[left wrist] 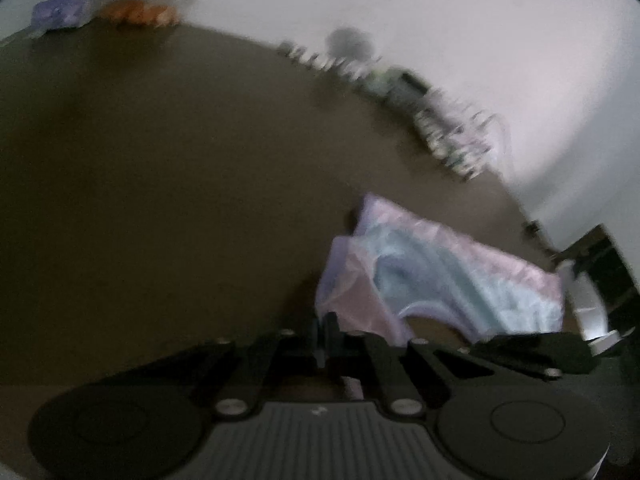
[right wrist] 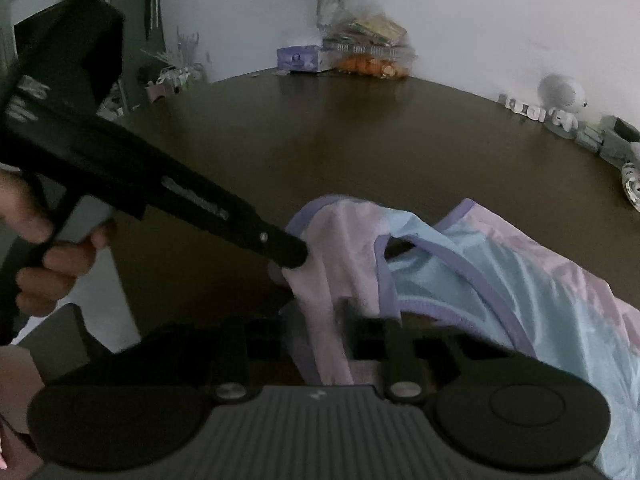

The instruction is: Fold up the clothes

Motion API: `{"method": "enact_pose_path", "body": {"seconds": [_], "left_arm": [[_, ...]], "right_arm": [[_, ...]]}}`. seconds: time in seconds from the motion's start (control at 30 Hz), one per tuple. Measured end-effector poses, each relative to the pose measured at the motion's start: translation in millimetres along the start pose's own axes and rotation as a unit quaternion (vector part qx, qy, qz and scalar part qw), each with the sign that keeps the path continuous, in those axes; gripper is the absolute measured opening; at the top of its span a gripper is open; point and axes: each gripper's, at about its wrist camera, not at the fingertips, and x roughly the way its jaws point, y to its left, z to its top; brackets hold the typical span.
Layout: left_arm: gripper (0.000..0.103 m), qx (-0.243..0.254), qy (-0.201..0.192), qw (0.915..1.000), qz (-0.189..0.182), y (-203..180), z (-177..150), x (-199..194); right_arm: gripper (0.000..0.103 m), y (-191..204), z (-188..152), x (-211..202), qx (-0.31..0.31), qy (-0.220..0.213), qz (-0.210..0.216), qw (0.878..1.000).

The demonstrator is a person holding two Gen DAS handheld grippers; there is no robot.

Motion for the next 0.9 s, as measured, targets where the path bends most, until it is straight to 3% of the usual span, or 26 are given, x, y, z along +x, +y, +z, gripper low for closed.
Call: {"method": "enact_pose_path", "body": {"seconds": [0.17,0.3,0.37,0.43,0.5,0.63,0.77,0.83,0.9], "left_arm": [[0.002,0.022,-0.058,0.9972,-0.043,0,6,-16],[0.003,0.039,-0.067,0.9945,-0.07,-6,10,-14],[0.01,0.022,-0.049,0.9955,-0.078,-8,16,-13],[0.027,-0.018,-0.033,0.9949,-0.094,-3,19,-14],[0.035,-0.027,-0.024,0.9956,-0.086,-3,21,-20],[0.036,-0.038,-0.016,0.9954,-0.086,-3,21,-18],[0.033,-0.049,-0.01,0.9945,-0.092,-3,21,-11],[0.005,-0.054,-0.008,0.994,-0.096,-3,21,-7],[0.002,-0.059,-0.005,0.9934,-0.099,-4,21,-4]], "right_arm": [[0.0,-27,2,-25,0.07,-0.061,-0.006,0.996],[0.0,-34,6,-52,0.095,-0.121,0.001,0.988],[0.0,-32,8,-54,0.085,-0.121,-0.003,0.989],[0.0,-32,7,-49,0.086,-0.112,0.0,0.99],[0.0,-37,5,-49,0.099,-0.11,0.008,0.989],[0.0,-38,6,-56,0.104,-0.121,0.018,0.987],[0.0,-32,8,-60,0.089,-0.125,0.02,0.988],[0.001,-30,8,-61,0.083,-0.125,0.021,0.988],[0.001,-30,7,-62,0.081,-0.126,0.022,0.988]]}}
